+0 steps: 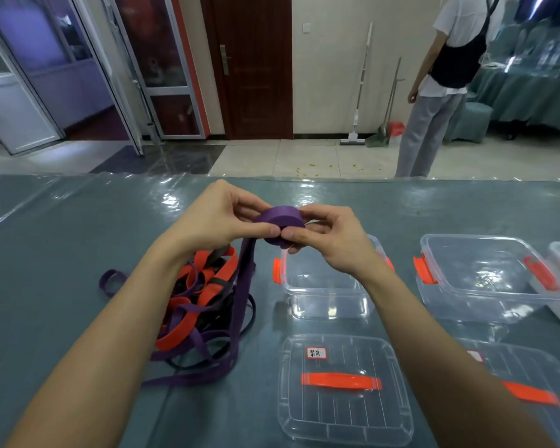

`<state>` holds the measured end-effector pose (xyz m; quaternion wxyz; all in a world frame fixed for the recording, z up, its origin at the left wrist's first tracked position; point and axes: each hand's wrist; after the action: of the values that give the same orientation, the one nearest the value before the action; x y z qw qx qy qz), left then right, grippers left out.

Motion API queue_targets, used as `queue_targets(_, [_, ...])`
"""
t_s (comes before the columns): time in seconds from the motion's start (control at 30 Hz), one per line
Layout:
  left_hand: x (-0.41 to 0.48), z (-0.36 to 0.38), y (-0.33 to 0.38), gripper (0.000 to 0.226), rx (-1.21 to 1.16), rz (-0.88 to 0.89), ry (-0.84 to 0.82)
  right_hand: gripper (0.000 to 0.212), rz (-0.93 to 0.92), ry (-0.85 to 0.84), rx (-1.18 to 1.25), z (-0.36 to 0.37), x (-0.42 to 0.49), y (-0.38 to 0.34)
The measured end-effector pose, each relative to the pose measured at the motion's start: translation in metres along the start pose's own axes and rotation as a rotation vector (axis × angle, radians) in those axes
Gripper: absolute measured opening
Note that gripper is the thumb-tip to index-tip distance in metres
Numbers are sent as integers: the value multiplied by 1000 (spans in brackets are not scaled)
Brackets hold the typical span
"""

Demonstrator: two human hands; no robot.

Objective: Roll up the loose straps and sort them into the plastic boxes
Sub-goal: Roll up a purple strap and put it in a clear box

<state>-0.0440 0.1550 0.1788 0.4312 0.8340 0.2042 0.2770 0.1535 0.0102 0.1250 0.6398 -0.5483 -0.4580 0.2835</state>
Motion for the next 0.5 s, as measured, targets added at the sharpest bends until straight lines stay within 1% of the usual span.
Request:
queue_targets(0.07, [-1,6,-6,35,-96,5,53,30,-8,67,33,0,1,-3])
queue_targets(0.13, [-8,16,-17,38,-244,-14,149,32,5,105,89,-2,2,-4])
queue_targets(0.2, [-16,30,-28,43,-406,-43,237,35,14,117,155,-2,4,-4])
queue_targets(0.27, [-18,40,-35,50,-504,-53,276,40,27,116,226,4,5,-1])
queue_targets(0.37, [-13,37,-36,53,-455,-43,276,42,57,114,275,7,3,6])
queue_targets(0.43, [-9,25,-32,52,-348,-47,226,38,75,62,152,-1,5,7])
queue_targets(0.5, [-3,12,-25,42,-204,-47,142,38,74,-7,-63,-11,11,4])
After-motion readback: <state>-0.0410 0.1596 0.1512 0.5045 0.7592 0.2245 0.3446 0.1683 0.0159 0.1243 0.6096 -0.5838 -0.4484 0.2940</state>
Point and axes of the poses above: each hand's wrist, its own x-axis towards the middle knuckle, its own z-axis out of the palm, y = z × x, and after that the axes turned 10 degrees about y, right-handed
